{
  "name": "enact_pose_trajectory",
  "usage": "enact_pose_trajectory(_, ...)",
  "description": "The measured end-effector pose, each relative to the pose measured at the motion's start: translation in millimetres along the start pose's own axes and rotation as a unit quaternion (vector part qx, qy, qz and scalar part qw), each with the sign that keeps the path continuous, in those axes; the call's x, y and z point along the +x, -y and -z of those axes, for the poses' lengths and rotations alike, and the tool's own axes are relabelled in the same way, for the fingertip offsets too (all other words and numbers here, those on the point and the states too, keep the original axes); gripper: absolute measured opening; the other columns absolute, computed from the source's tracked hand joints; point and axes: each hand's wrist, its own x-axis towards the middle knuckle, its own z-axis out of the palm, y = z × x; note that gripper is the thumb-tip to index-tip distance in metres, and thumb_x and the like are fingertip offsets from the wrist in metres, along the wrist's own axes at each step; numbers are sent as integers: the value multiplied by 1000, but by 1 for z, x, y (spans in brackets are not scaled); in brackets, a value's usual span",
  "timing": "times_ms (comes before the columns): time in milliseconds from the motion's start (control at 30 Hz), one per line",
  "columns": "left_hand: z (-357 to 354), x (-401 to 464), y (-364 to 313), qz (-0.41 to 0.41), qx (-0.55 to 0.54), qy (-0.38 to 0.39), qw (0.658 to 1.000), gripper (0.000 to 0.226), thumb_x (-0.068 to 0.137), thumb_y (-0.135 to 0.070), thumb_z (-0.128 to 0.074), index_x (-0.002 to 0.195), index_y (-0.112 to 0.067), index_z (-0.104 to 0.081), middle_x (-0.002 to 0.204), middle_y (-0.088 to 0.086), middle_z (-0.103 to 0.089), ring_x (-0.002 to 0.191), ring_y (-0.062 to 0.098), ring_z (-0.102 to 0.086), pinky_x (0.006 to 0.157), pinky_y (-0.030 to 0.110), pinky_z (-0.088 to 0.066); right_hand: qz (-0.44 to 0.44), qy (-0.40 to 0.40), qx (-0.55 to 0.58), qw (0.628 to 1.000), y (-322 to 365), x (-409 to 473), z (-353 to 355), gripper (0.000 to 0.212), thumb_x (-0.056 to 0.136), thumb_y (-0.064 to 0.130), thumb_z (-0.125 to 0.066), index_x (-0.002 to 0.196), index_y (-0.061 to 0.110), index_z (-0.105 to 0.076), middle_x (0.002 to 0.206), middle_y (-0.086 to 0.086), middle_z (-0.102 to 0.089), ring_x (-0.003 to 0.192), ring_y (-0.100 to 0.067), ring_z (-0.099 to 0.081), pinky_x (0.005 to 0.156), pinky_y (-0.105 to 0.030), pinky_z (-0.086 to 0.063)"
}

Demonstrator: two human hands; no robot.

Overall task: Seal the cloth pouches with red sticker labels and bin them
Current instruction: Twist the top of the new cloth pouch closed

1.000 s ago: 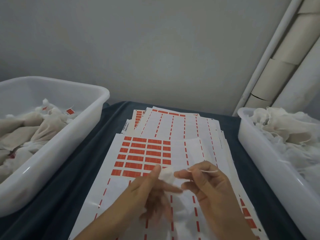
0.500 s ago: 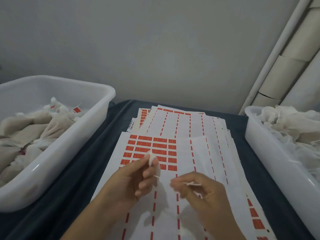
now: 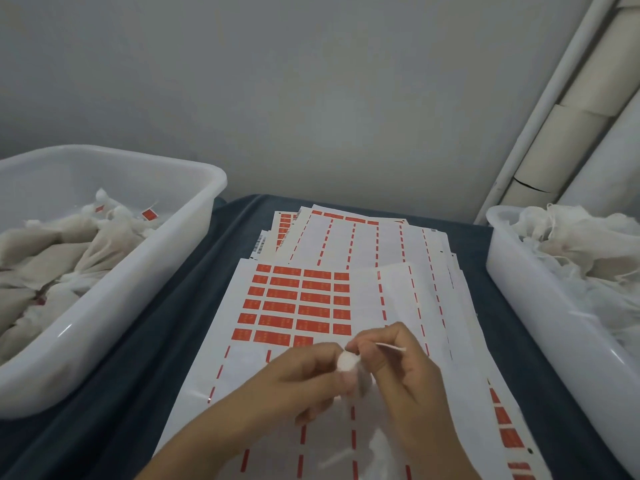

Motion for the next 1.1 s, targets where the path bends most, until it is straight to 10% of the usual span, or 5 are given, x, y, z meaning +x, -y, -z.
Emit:
enact_pose_trajectory(267,-1,-3,6,-33,3,-13,999,38,78,-51,-56,92,-16,-62,62,-15,-56,54,-1,-47,56,11,-39,-124,25,125,984,3,8,1,51,61,31,-65,109,27,-47,82,25,-66,82,9,-63,57,-4,-46)
enact_pose_trajectory(500,-1,-5,4,-47,-10,-7,999,25,77,-52,-57,82,-29,-65,60,-16,-55,52,0,-47,53,11,-38,-88,49,81,992,2,4,5,21,65,37,-59,76,24,-70,75,14,-71,77,1,-64,62,-6,-47)
enact_pose_trajectory(1100,6,0,10,-82,39,-97,991,27,74,-55,-49,62,-35,-64,51,-10,-56,45,2,-49,47,13,-41,-30,135,15,990,0,6,6,25,74,40,-57,98,38,-63,98,17,-67,98,-3,-60,79,-9,-46)
